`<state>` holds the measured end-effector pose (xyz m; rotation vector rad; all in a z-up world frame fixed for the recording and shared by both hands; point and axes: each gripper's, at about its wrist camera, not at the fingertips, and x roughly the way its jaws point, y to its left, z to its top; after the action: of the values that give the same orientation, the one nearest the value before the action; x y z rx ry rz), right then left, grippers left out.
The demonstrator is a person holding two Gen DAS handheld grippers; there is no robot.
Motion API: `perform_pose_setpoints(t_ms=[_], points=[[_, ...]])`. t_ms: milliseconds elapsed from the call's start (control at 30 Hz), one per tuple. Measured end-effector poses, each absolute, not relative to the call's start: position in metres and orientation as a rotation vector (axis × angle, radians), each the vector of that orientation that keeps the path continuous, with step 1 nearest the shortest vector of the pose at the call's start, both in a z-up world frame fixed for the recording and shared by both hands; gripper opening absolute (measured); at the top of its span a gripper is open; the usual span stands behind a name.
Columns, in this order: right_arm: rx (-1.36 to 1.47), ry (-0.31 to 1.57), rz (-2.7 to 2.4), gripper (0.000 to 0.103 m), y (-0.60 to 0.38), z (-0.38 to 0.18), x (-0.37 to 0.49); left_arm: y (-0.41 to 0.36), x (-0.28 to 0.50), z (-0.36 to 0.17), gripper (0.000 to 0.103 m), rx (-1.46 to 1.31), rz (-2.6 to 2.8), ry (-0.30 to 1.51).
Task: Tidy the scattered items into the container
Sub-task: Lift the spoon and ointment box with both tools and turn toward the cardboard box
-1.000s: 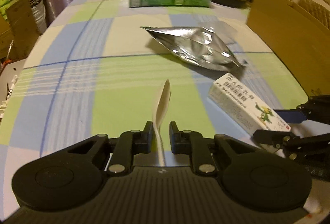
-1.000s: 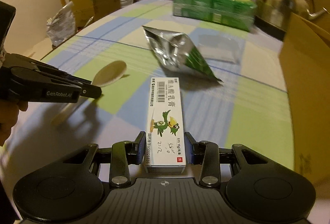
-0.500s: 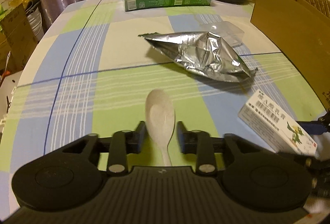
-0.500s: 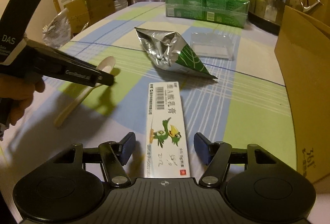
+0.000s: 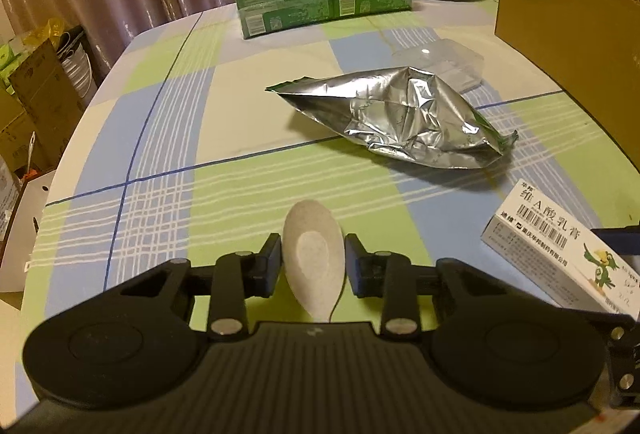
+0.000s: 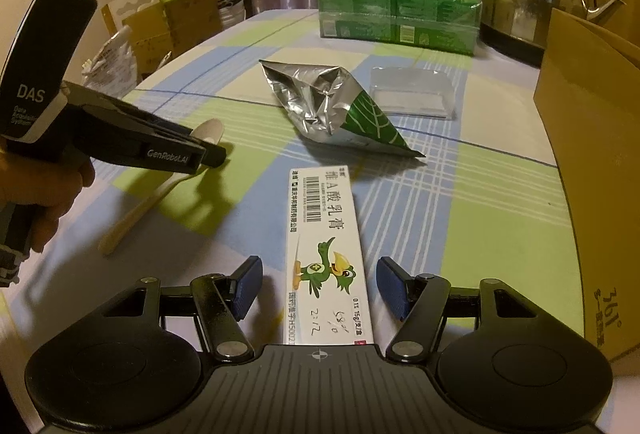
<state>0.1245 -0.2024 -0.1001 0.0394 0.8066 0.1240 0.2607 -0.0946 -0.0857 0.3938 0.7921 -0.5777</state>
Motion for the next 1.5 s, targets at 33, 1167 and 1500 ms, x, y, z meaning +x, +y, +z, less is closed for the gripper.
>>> perform_pose_setpoints(t_ms=[33, 1167, 1500], points=[[0.041, 0.805, 0.123, 0.061, -0.203, -0.099, 0.123, -0.093, 0.260, -0.085, 0.028, 0.388, -0.584, 0.799], [0.063, 0.796, 0.087, 0.059, -0.204, -0.097, 0.120, -0.084, 0.200, -0.079, 0.028, 0.373, -0.599, 0.843], [0.031, 0.814, 0.091, 0.037, -0.200, -0.100, 0.123, -0.076, 0.186, -0.068, 0.027, 0.305, -0.626, 0.852]])
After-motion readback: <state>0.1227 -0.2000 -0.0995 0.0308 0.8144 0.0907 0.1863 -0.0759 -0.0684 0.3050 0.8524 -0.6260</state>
